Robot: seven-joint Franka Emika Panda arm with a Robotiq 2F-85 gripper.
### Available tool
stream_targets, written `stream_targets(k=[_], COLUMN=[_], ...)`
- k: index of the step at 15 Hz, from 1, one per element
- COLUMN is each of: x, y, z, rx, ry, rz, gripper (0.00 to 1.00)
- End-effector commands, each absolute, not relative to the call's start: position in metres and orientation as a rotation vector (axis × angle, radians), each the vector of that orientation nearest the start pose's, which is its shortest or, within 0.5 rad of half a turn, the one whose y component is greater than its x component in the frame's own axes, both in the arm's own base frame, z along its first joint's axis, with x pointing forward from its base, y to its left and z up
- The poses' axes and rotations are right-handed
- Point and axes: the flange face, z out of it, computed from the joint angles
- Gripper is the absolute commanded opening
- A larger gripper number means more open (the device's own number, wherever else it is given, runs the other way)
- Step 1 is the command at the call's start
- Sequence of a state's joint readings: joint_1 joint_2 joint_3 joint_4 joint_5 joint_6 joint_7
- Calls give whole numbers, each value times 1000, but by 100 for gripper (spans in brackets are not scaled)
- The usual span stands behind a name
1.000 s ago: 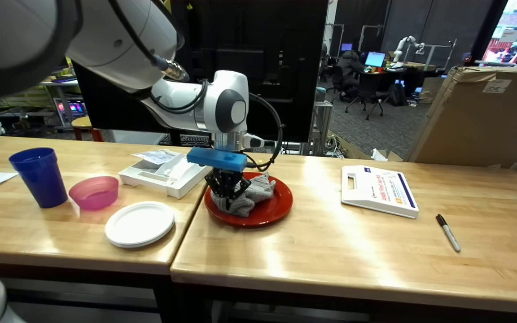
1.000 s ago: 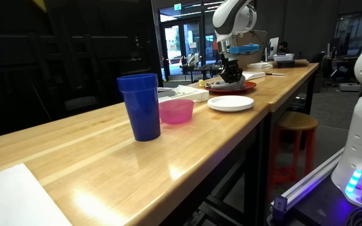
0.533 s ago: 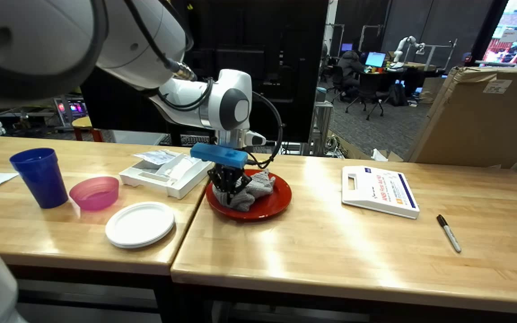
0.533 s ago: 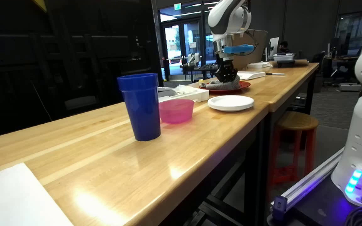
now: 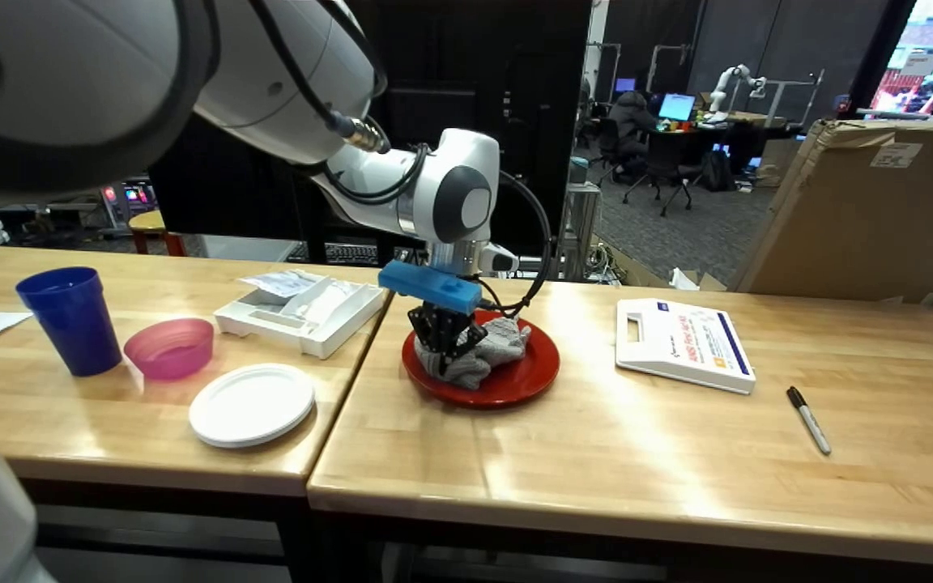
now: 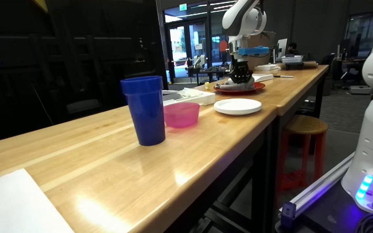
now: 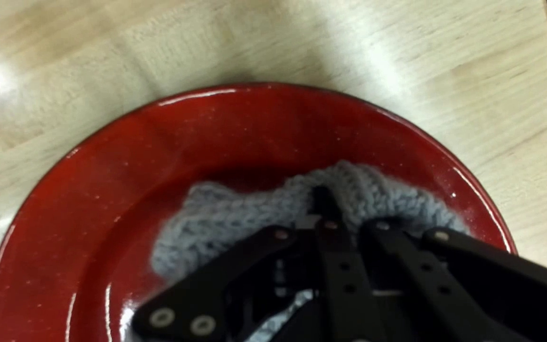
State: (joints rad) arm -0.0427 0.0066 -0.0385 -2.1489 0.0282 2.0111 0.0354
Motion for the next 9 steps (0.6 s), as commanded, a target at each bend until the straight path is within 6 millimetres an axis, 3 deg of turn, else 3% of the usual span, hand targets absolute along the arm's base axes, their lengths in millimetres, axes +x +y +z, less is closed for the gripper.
stream_targets(k=[1, 9], x=[503, 484], y=[-23, 20], z=[339, 348], rx=[-3121, -3141], ry=[132, -29], rz=[309, 270], gripper=[1, 1])
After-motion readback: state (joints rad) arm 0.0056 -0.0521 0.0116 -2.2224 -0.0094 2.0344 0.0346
